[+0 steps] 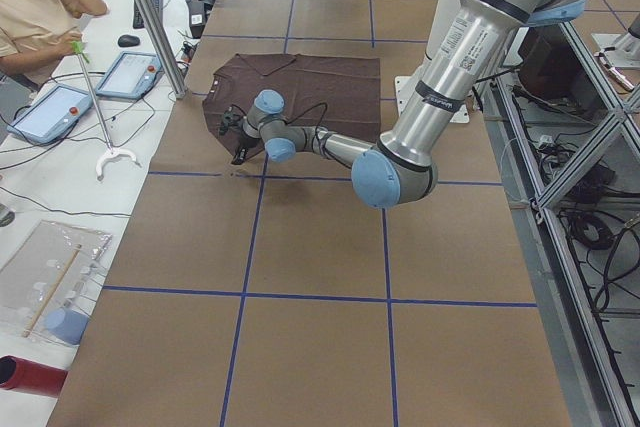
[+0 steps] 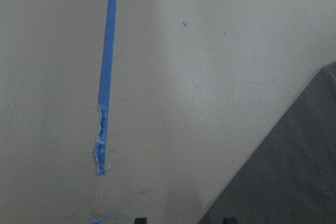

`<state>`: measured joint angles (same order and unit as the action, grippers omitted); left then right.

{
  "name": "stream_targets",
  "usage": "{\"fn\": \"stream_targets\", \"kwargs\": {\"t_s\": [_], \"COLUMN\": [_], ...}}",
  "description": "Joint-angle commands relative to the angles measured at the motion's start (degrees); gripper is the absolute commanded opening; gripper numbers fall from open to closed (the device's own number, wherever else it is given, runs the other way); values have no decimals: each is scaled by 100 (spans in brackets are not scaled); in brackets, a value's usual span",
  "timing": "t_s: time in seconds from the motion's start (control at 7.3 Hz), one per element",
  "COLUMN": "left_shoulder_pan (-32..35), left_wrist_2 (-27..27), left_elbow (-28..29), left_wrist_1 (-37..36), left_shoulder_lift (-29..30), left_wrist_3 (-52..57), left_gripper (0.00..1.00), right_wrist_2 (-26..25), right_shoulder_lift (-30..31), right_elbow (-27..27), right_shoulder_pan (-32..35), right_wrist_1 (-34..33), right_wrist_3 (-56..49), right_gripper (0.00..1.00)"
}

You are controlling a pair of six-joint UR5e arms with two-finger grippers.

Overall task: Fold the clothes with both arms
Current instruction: 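Lower the left gripper onto the sleeve edge and grasp it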

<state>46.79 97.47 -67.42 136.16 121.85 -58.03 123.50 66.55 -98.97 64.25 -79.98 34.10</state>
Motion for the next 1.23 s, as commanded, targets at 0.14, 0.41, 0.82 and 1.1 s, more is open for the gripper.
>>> {"fn": "stream_targets", "kwargs": {"t_s": [0.14,0.41,0.82,1.1], "left_shoulder_pan": [-38,-64,-99,-134], "left_wrist_2": [0,0,0,0], "left_elbow": [36,36,36,36], "left_wrist_1": [7,15,24,24], "left_shoulder_lift": [14,5,5,5], "left_wrist_3": [-7,-15,-42,-59], "left_gripper": [57,55,53,52], "right_wrist_2": [-28,-28,-36,-37], "right_shoulder_lift": [33,51,51,51], "right_elbow": [0,-9,0,0], "right_shoulder_pan": [0,0,0,0], "right_wrist_1": [0,0,0,0], "right_wrist_3": [0,0,-9,-9], "right_gripper": [100,100,100,100]}}
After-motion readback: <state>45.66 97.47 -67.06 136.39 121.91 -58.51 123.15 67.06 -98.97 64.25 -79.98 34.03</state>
